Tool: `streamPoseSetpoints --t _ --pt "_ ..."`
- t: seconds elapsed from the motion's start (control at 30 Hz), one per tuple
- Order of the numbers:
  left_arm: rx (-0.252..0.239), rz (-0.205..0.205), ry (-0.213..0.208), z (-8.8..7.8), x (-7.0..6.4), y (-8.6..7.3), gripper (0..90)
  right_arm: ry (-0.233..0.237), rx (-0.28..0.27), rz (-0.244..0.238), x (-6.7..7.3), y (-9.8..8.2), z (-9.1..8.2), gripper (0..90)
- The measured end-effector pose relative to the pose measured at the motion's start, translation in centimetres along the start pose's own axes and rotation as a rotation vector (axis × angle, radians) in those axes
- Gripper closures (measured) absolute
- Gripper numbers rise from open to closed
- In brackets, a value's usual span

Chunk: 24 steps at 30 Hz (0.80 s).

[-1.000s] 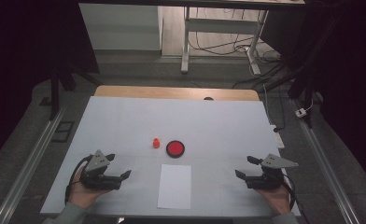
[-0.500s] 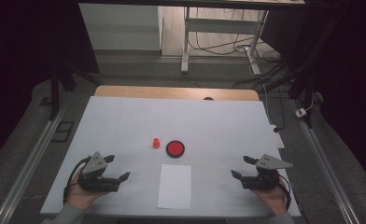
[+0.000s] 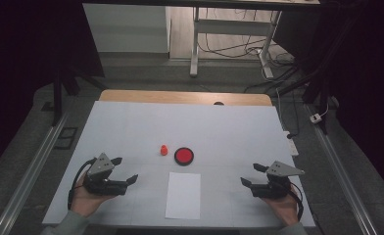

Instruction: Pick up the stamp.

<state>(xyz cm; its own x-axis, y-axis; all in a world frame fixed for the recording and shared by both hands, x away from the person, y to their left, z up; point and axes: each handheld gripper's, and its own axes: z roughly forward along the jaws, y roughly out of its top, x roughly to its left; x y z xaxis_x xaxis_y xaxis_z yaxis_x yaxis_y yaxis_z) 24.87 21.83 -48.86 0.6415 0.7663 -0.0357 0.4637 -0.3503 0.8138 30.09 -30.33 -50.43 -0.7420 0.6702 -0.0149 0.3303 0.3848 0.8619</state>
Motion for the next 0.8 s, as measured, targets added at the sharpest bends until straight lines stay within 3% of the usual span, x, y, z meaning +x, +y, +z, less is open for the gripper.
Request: streamPoseSetpoints --t 0.23,0.47,0.8 --pt "0.007 0.012 -0.025 0.6 -0.2 1.1 15.8 0.001 -0.002 -0.004 0.1 0.1 0.3 23.3" --pt "0.005 -0.004 -0.043 1.2 0.2 2.2 16.0 0.006 0.004 -0.009 0.2 0.0 0.4 23.4" --pt "0.017 -0.016 -0.038 2.5 1.3 3.7 16.7 -0.004 0.002 -0.011 0.3 -0.1 0.5 23.4"
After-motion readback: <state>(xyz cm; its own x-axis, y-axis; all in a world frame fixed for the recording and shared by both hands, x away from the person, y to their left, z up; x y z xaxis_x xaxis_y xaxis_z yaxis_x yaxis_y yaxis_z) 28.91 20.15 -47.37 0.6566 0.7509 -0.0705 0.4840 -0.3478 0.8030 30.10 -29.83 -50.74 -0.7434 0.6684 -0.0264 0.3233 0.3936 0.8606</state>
